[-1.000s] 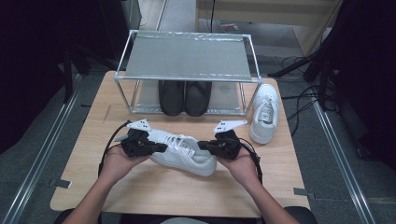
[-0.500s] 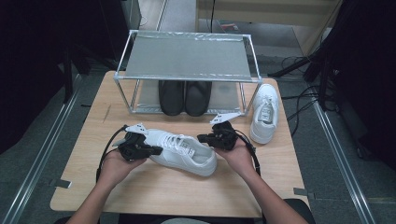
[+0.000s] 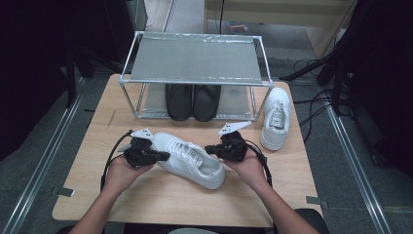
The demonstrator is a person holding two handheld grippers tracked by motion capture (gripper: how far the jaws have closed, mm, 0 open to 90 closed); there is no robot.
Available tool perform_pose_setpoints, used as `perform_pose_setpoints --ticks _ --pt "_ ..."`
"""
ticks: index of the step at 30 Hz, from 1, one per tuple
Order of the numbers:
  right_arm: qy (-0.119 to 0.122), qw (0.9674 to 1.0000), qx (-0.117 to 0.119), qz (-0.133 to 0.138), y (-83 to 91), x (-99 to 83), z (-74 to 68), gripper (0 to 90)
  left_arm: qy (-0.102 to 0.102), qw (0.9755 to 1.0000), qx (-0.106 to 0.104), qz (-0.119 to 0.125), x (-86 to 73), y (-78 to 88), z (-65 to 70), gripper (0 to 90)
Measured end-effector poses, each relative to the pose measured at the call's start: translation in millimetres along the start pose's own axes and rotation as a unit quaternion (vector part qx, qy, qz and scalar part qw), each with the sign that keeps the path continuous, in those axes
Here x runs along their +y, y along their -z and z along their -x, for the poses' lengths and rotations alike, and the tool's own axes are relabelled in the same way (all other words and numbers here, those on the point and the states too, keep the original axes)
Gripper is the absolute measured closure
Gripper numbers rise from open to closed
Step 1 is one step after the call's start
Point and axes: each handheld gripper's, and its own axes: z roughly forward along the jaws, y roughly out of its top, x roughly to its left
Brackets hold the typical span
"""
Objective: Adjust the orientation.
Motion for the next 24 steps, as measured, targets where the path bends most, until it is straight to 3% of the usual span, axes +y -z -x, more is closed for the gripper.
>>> perform_pose_setpoints --ticks 11,16,24 --pt "0.011 0.9991 0.033 -0.026 -13.1 -7.7 -20.6 90.0 -0.006 1.0 -0.001 0.003 7.2 -6.3 -4.2 90.0" --pt "0.024 0.9989 0.027 -0.031 -18.9 -10.2 -30.3 90.0 -0.003 1.0 -0.006 0.003 10.5 -9.5 -6.3 90.0" --pt "0.021 0.9993 0.022 -0.022 -20.4 -11.6 -31.9 90.0 -0.001 1.0 -0.005 0.007 18.2 -15.5 -11.4 90.0"
